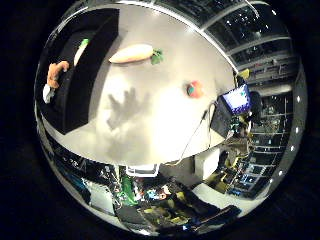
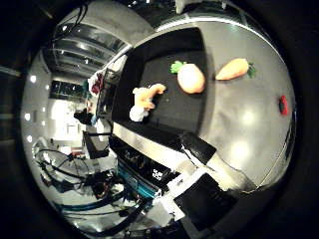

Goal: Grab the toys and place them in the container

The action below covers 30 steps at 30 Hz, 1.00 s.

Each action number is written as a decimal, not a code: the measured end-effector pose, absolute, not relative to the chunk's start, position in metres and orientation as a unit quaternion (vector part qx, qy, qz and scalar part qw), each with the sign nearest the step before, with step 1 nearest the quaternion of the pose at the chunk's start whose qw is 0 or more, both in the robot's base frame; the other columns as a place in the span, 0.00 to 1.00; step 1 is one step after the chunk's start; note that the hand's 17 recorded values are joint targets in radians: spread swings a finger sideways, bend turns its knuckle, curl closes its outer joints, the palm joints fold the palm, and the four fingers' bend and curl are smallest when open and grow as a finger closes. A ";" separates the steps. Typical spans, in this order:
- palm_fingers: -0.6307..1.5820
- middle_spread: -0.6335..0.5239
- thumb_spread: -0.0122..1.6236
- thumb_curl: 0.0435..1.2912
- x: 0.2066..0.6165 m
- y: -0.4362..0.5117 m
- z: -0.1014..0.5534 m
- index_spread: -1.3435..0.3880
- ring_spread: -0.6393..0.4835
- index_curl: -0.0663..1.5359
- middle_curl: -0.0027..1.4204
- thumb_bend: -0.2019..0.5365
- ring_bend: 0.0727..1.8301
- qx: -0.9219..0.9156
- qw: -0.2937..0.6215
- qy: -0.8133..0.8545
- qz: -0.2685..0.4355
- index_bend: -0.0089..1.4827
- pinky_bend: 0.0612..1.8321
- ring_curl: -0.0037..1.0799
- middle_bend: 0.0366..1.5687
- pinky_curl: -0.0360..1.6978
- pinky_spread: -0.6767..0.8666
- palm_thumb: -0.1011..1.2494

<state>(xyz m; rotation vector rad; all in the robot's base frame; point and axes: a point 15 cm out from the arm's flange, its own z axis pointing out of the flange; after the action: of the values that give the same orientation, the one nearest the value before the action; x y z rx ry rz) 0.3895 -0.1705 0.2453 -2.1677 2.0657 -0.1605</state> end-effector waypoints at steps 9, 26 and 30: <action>0.37 0.61 0.63 0.28 0.363 -0.235 0.243 0.49 0.74 0.22 0.22 0.24 0.10 -0.673 0.066 0.735 -0.057 0.13 0.18 0.24 0.10 0.20 0.74 0.63; 0.38 0.60 0.63 0.28 0.367 -0.331 0.245 0.52 0.74 0.23 0.22 0.24 0.08 -0.602 0.061 0.796 -0.011 0.12 0.15 0.23 0.10 0.19 0.73 0.67; 0.38 0.60 0.63 0.29 0.362 -0.352 0.240 0.53 0.74 0.23 0.22 0.24 0.08 -0.587 0.060 0.807 -0.006 0.12 0.15 0.24 0.10 0.19 0.73 0.67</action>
<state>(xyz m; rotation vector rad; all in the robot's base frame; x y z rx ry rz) 0.3618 -0.3520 0.2397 -1.7778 2.4421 -0.0196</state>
